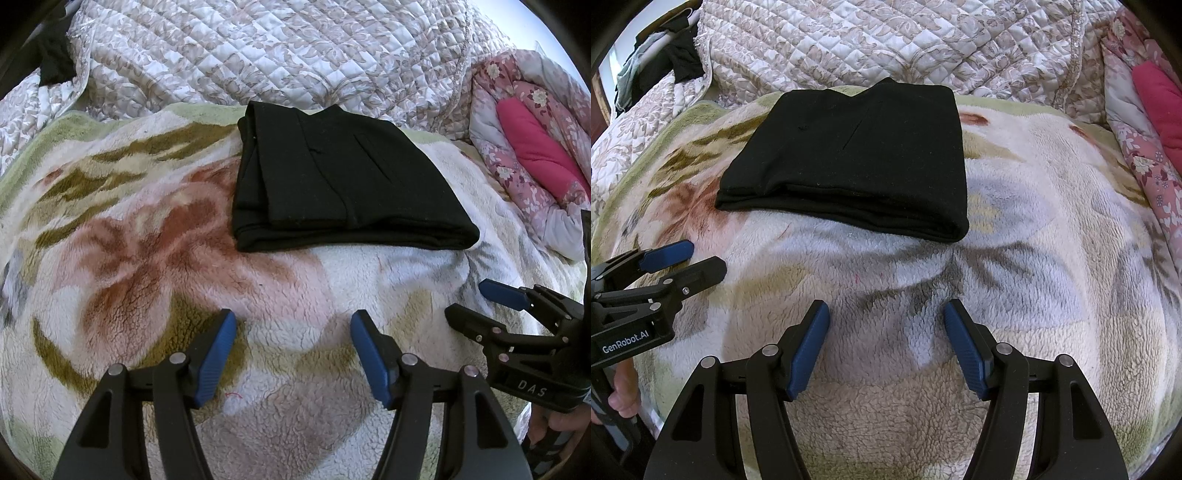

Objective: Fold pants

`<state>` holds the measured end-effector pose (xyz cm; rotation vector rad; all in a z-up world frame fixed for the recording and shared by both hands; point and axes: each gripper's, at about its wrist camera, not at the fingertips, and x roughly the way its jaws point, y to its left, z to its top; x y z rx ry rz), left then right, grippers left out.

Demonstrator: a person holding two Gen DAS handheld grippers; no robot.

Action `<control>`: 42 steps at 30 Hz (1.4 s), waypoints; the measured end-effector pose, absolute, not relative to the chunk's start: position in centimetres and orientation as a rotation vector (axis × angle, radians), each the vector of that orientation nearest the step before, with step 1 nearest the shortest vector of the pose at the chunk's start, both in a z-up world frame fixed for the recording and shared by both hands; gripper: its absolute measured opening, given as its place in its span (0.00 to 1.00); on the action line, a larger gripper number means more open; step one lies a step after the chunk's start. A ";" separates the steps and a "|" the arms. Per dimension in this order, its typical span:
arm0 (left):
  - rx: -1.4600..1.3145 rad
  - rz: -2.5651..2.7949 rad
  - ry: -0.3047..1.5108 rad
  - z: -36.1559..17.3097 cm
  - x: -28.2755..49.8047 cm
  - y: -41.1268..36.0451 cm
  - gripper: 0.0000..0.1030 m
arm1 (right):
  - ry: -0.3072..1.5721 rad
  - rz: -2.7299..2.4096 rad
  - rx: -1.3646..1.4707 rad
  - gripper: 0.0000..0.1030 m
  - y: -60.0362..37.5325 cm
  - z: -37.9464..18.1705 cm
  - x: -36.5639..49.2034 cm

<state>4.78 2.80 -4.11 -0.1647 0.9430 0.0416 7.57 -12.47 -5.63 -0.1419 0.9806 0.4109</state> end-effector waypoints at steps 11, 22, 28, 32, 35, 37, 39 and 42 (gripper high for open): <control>-0.136 0.050 0.933 -4.2 4.9 2.5 0.68 | 0.937 0.428 -0.157 0.65 -12.6 -5.9 7.3; -0.122 0.065 0.920 -4.4 5.0 2.2 0.72 | 0.900 0.442 -0.165 0.66 -12.7 -6.2 6.9; -0.112 0.076 0.915 -4.5 5.1 2.0 0.74 | 0.900 0.440 -0.165 0.66 -12.6 -6.3 6.9; -0.107 0.076 0.914 -4.5 5.1 2.0 0.74 | 0.899 0.438 -0.166 0.66 -12.6 -6.3 6.9; -0.107 0.075 0.916 -4.5 5.1 2.0 0.74 | 0.900 0.440 -0.164 0.66 -12.7 -6.3 6.9; -0.106 0.077 0.919 -4.6 5.2 2.0 0.75 | 0.899 0.440 -0.165 0.66 -12.8 -6.3 6.9; -0.098 0.080 0.921 -4.7 5.3 1.8 0.75 | 0.898 0.441 -0.161 0.66 -12.8 -6.3 6.9; -0.088 0.089 0.922 -4.7 5.4 1.6 0.76 | 0.898 0.443 -0.155 0.66 -12.7 -6.2 6.9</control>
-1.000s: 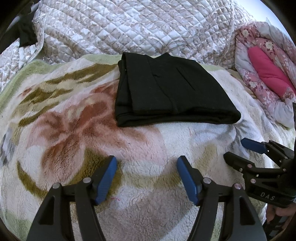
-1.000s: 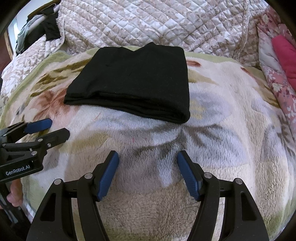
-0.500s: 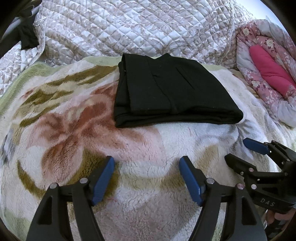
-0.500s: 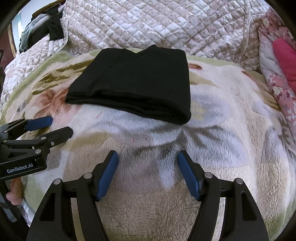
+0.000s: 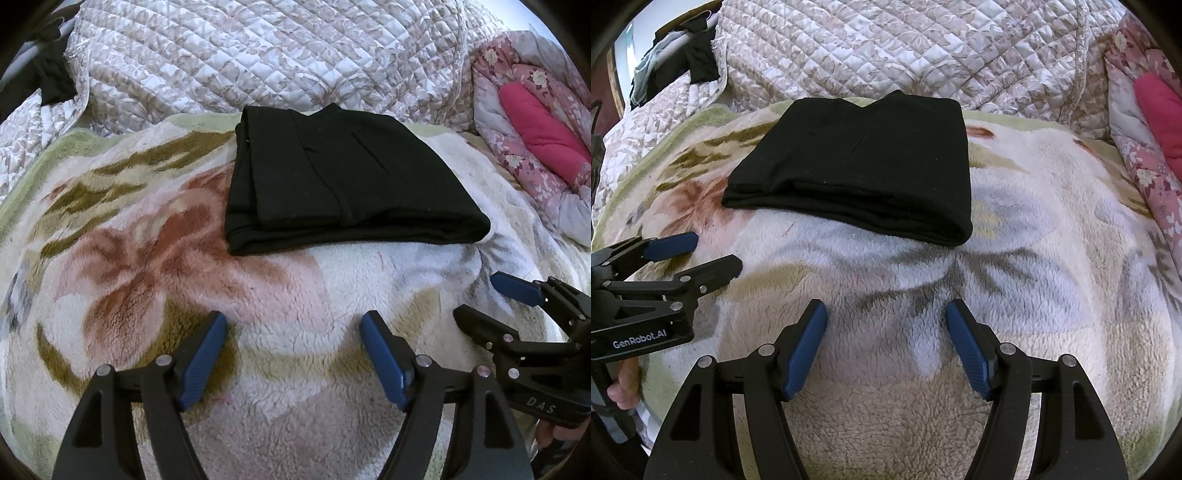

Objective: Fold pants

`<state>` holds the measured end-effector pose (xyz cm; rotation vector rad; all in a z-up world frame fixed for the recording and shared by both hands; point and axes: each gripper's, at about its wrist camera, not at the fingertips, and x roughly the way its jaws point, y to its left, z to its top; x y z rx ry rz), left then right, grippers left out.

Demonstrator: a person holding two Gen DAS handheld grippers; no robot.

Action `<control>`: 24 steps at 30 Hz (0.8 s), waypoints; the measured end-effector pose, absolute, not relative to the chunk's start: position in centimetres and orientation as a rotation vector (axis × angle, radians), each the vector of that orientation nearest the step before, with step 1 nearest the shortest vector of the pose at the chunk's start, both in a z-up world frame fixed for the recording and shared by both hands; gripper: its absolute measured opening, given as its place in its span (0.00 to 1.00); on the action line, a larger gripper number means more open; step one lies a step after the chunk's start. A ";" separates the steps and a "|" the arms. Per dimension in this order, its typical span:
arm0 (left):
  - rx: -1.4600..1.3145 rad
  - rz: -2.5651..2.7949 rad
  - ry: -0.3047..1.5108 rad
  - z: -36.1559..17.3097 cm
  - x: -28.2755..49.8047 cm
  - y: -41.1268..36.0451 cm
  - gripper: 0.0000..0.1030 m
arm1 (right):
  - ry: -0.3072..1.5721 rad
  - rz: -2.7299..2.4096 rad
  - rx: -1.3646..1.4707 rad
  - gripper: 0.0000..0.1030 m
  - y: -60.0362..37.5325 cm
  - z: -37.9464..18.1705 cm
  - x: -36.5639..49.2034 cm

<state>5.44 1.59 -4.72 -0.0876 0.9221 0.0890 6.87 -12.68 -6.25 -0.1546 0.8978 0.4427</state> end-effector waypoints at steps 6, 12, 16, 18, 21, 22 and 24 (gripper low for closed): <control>-0.083 0.096 0.920 -4.8 5.6 1.5 0.77 | 0.889 0.448 -0.147 0.66 -12.7 -6.3 6.8; -0.083 0.097 0.921 -4.8 5.6 1.5 0.77 | 0.885 0.446 -0.146 0.66 -12.8 -6.3 6.7; -0.082 0.100 0.923 -4.8 5.7 1.6 0.77 | 0.886 0.447 -0.148 0.66 -12.8 -6.3 6.7; -0.082 0.099 0.923 -4.8 5.6 1.5 0.77 | 0.887 0.447 -0.149 0.66 -12.7 -6.3 6.8; -0.082 0.099 0.923 -4.7 5.6 1.5 0.77 | 0.887 0.446 -0.149 0.66 -12.7 -6.3 6.7; -0.081 0.098 0.923 -4.7 5.6 1.4 0.77 | 0.887 0.446 -0.150 0.66 -12.7 -6.3 6.7; -0.082 0.098 0.925 -4.7 5.6 1.3 0.77 | 0.887 0.445 -0.150 0.66 -12.7 -6.3 6.7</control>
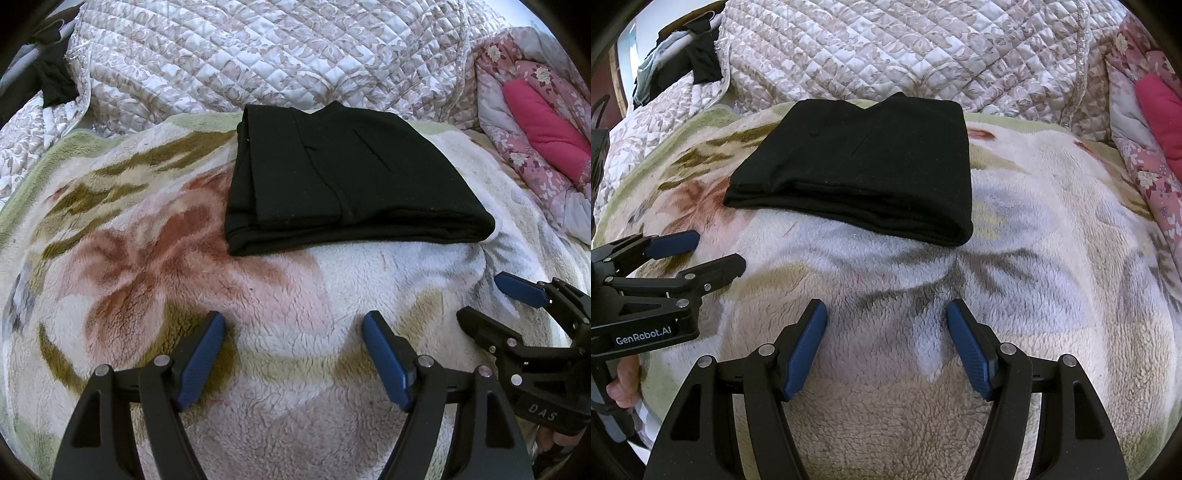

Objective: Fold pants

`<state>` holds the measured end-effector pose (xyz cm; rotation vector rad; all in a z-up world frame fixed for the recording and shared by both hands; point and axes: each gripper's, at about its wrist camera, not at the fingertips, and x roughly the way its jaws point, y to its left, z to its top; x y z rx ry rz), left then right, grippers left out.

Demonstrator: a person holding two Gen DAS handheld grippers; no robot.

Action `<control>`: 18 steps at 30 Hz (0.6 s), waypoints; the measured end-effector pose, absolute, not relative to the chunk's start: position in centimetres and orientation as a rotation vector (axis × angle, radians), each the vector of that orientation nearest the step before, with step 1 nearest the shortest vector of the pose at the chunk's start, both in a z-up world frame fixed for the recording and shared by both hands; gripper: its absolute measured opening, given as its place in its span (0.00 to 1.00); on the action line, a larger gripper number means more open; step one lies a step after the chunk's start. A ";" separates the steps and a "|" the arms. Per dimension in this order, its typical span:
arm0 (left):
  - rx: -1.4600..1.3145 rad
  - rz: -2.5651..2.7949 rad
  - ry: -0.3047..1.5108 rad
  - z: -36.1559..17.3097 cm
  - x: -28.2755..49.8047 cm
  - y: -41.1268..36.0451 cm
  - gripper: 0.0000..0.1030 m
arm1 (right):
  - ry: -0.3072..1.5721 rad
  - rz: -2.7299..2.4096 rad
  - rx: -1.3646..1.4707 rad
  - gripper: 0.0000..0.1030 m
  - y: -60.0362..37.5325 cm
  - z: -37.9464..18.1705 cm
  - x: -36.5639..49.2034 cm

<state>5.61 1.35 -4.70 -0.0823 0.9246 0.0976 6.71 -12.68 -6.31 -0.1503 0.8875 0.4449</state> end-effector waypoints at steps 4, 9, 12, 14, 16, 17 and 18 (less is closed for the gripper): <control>-0.082 0.107 0.930 -4.8 5.8 1.4 0.78 | 0.887 0.445 -0.150 0.66 -12.7 -6.3 6.7; -0.082 0.114 0.932 -4.8 6.0 1.7 0.78 | 0.888 0.444 -0.150 0.66 -12.7 -6.3 6.7; -0.080 0.119 0.936 -4.8 6.0 1.7 0.78 | 0.887 0.445 -0.148 0.66 -12.7 -6.3 6.7; -0.079 0.122 0.936 -4.8 6.0 1.6 0.78 | 0.887 0.444 -0.150 0.66 -12.7 -6.3 6.7; -0.081 0.122 0.937 -4.7 6.0 1.5 0.78 | 0.887 0.444 -0.149 0.66 -12.7 -6.3 6.7; -0.082 0.124 0.937 -4.8 6.0 1.5 0.78 | 0.886 0.445 -0.149 0.66 -12.7 -6.3 6.7; -0.082 0.124 0.934 -4.8 6.0 1.5 0.78 | 0.886 0.445 -0.150 0.66 -12.7 -6.3 6.7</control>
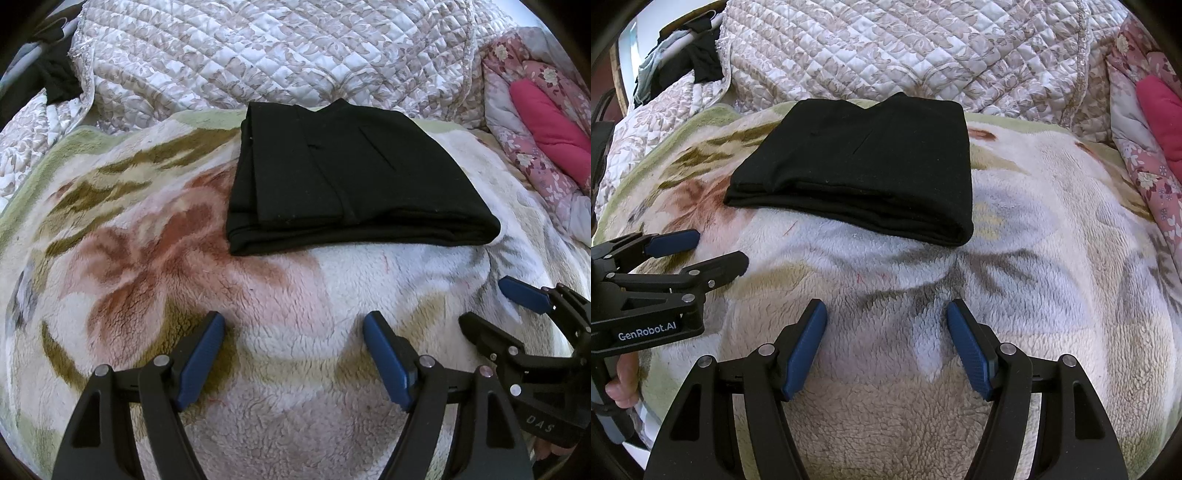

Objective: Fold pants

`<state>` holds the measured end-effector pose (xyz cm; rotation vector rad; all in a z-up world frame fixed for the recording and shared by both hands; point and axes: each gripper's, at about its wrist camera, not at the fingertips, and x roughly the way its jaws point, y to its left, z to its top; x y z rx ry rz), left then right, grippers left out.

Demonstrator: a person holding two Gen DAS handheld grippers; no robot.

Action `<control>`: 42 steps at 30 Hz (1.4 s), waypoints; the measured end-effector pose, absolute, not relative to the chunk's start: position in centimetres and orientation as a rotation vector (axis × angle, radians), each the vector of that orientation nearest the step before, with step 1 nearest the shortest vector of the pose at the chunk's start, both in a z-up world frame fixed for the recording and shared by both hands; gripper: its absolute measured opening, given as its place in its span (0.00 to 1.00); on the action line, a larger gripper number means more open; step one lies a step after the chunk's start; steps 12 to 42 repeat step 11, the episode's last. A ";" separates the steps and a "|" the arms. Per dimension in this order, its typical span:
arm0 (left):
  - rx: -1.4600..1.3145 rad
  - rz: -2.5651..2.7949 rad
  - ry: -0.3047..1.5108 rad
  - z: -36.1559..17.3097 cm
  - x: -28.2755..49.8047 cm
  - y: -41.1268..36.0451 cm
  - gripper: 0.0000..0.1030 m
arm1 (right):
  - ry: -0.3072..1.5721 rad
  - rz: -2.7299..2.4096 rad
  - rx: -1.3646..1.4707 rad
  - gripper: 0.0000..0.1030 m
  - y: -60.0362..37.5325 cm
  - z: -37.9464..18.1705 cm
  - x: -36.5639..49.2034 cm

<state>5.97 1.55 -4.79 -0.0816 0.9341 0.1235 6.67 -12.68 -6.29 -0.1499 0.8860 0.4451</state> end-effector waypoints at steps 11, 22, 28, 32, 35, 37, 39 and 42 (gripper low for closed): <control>-0.073 0.119 0.909 -4.7 5.7 1.5 0.79 | 0.882 0.447 -0.150 0.66 -12.7 -6.3 6.6; -0.073 0.119 0.909 -4.7 5.7 1.5 0.79 | 0.882 0.447 -0.150 0.66 -12.7 -6.3 6.6; -0.073 0.119 0.909 -4.7 5.7 1.5 0.79 | 0.882 0.447 -0.150 0.66 -12.7 -6.3 6.6; -0.073 0.119 0.909 -4.7 5.7 1.5 0.79 | 0.882 0.447 -0.150 0.66 -12.7 -6.3 6.6; -0.073 0.119 0.909 -4.7 5.7 1.5 0.79 | 0.882 0.447 -0.150 0.66 -12.7 -6.3 6.6; -0.073 0.119 0.909 -4.7 5.7 1.5 0.79 | 0.882 0.447 -0.150 0.66 -12.7 -6.3 6.6; -0.073 0.119 0.909 -4.7 5.7 1.5 0.79 | 0.882 0.447 -0.150 0.66 -12.7 -6.3 6.6; -0.073 0.119 0.909 -4.7 5.7 1.5 0.79 | 0.882 0.447 -0.150 0.66 -12.7 -6.3 6.6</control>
